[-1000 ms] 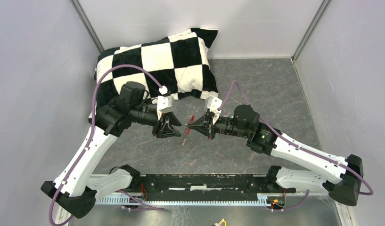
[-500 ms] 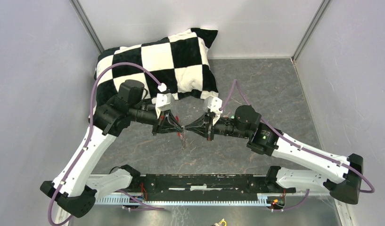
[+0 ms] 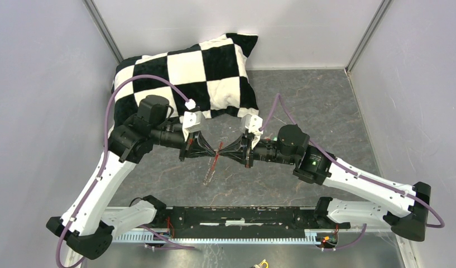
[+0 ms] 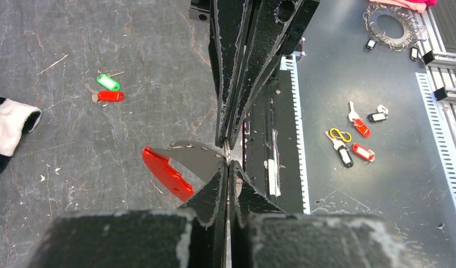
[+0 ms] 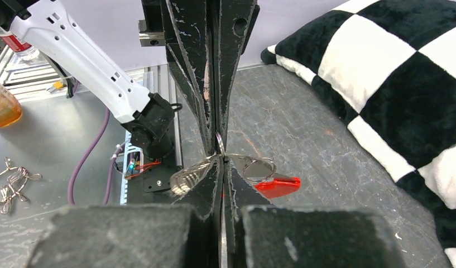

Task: Put the keys on the keyring

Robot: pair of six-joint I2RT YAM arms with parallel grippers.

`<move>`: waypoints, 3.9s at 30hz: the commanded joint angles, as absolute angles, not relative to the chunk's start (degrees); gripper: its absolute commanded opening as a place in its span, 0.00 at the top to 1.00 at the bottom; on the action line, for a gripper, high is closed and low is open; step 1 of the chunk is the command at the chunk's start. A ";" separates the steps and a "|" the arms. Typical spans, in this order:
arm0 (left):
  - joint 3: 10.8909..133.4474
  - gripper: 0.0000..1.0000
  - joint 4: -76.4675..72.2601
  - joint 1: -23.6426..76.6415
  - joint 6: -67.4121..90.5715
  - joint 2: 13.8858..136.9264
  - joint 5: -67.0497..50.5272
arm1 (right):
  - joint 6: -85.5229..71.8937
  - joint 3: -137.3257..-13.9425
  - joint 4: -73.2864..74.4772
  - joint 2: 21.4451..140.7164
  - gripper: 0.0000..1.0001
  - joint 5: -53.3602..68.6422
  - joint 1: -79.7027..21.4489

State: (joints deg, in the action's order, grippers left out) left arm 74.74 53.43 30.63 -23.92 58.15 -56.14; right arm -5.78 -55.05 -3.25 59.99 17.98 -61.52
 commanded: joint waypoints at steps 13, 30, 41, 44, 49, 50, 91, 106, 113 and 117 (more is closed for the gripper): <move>78.20 0.98 48.43 31.28 -35.72 52.17 -63.92 | -3.87 -59.41 -4.15 55.63 0.52 19.90 -63.48; 76.94 0.98 48.34 31.29 -59.90 44.90 -63.52 | -1.79 -61.47 -5.29 53.51 0.47 23.17 -63.49; 74.39 0.98 48.51 31.29 -68.44 42.74 -63.24 | 2.70 -62.75 -9.48 56.19 0.54 30.50 -63.58; 74.81 0.98 48.64 31.34 -66.13 43.48 -64.30 | 3.48 -63.01 -11.59 57.15 0.57 33.22 -63.60; 70.63 0.98 25.07 31.29 -36.71 42.67 -62.67 | 5.38 -62.63 -13.52 58.65 0.62 34.36 -64.37; 69.64 0.98 20.51 31.29 -32.47 42.34 -62.12 | 5.65 -62.50 -14.03 58.77 0.63 34.12 -64.54; 68.09 0.98 7.50 31.29 -6.02 44.32 -64.13 | 0.91 -59.62 -26.29 56.93 0.62 25.45 -65.20; 66.80 0.98 5.97 31.29 -3.80 44.20 -62.78 | 0.09 -60.32 -25.64 57.47 0.57 26.75 -65.31; 66.31 0.98 5.90 31.29 -3.63 44.04 -62.67 | 0.09 -61.06 -26.23 58.58 0.68 26.27 -65.28; 65.86 0.98 5.98 31.33 -3.87 43.89 -62.73 | -1.46 -61.12 -26.63 58.99 0.80 26.09 -65.39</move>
